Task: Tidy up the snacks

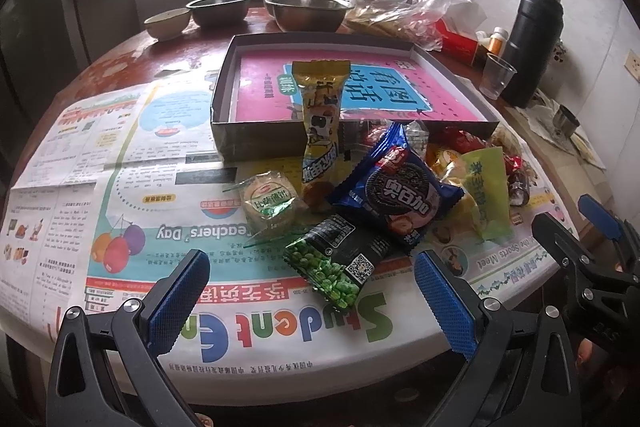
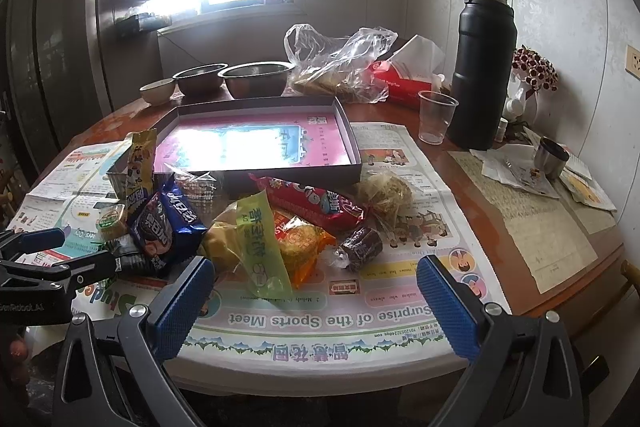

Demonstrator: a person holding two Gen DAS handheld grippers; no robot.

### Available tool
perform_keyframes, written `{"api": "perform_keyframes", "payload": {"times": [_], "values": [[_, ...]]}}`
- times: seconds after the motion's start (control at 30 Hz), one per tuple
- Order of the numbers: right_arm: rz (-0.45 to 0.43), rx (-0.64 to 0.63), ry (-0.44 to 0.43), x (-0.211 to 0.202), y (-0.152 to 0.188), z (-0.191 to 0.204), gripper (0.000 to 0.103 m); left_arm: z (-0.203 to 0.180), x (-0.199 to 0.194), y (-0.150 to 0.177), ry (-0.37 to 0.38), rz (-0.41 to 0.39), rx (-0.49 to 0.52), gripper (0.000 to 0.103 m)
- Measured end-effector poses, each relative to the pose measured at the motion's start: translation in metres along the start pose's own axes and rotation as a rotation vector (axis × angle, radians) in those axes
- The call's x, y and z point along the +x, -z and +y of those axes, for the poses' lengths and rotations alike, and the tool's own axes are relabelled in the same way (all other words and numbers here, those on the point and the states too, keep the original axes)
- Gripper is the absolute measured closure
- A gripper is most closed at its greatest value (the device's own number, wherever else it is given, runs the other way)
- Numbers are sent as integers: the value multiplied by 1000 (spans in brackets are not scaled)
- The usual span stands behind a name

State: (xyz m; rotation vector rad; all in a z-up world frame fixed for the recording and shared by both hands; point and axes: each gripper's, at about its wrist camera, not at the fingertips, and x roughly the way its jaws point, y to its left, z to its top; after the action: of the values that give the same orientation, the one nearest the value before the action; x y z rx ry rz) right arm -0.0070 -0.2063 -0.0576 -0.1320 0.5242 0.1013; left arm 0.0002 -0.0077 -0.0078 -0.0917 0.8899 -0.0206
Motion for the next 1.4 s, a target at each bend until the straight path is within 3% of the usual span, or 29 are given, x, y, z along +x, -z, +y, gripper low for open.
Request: {"api": "perform_keyframes", "payload": {"times": [1.4], "values": [[13,6,1,3,2,-1,1,-4,0,2,16,-2,9,1]]}}
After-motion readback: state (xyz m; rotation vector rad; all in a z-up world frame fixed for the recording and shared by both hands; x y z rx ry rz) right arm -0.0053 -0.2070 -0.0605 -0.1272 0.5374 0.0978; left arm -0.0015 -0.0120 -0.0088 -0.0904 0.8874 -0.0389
